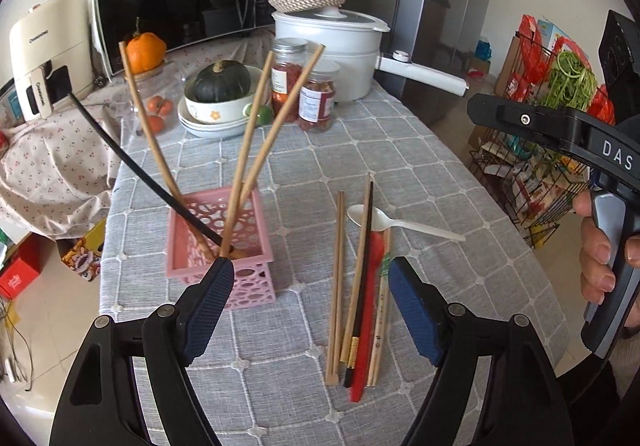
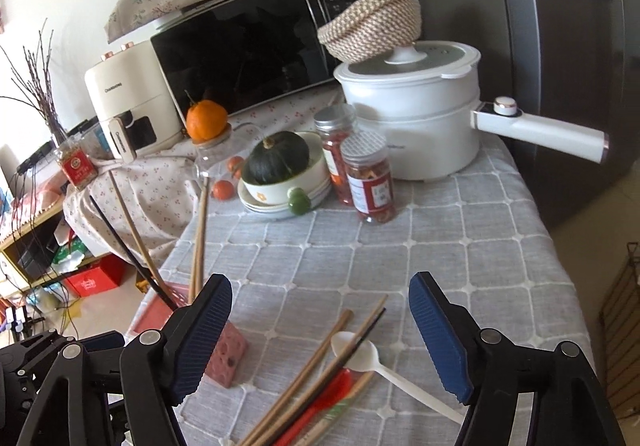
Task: Organize utensils
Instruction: 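Move both tools back to the pile and close the left tool on a wooden chopstick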
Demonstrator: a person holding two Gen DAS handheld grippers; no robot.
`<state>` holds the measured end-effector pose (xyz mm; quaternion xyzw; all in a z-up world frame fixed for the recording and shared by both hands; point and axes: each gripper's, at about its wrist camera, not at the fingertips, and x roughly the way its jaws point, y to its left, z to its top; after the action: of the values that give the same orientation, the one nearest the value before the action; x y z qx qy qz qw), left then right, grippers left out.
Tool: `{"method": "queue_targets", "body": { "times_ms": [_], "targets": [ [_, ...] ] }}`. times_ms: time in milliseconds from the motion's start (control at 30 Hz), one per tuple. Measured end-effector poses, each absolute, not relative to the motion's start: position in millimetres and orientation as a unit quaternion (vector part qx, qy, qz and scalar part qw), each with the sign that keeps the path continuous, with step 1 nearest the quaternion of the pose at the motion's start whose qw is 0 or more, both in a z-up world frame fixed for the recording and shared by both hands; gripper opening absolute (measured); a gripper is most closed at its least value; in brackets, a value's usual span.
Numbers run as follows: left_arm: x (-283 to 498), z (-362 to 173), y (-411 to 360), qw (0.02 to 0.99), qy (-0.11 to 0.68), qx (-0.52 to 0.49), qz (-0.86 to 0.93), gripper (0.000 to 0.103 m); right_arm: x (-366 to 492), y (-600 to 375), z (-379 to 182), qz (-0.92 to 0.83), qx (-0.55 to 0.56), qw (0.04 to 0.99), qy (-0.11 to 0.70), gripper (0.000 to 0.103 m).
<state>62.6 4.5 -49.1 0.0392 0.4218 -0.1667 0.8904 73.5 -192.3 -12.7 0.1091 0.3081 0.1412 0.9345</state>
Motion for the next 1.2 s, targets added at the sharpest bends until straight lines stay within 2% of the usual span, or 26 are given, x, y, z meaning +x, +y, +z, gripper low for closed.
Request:
{"method": "queue_targets", "body": {
  "times_ms": [133, 200, 267, 467, 567, 867, 1200],
  "targets": [
    [68.6, -60.8, -20.8, 0.871, 0.448, 0.043, -0.195, 0.081, 78.3, -209.8, -29.6, 0.114, 0.112, 0.922, 0.352, 0.080],
    [72.9, -68.2, -33.8, 0.860, 0.465, 0.039, -0.208, 0.074, 81.2, -216.7, -39.7, 0.104, 0.112, 0.914, 0.376, 0.080],
    [78.1, -76.6, -48.3, 0.846, 0.485, 0.037, -0.220, 0.057, 83.4, -224.9, -49.0, 0.094, 0.116, 0.907, 0.395, 0.080],
    [103.3, -100.5, -81.1, 0.826, 0.515, 0.056, -0.223, 0.024, 85.5, -245.2, -64.5, 0.070, 0.123, 0.894, 0.424, 0.080],
    [122.5, -111.2, -85.5, 0.821, 0.529, 0.051, -0.209, 0.017, 86.9, -254.6, -66.8, 0.063, 0.132, 0.891, 0.429, 0.080],
    [168.7, -143.3, -92.4, 0.803, 0.570, 0.032, -0.170, 0.010, 89.9, -283.7, -71.0, 0.051, 0.206, 0.873, 0.439, 0.079],
    [181.9, -149.4, -100.1, 0.813, 0.562, 0.049, -0.144, 0.009, 90.8, -294.2, -74.4, 0.047, 0.241, 0.861, 0.445, 0.079]
  ]
}}
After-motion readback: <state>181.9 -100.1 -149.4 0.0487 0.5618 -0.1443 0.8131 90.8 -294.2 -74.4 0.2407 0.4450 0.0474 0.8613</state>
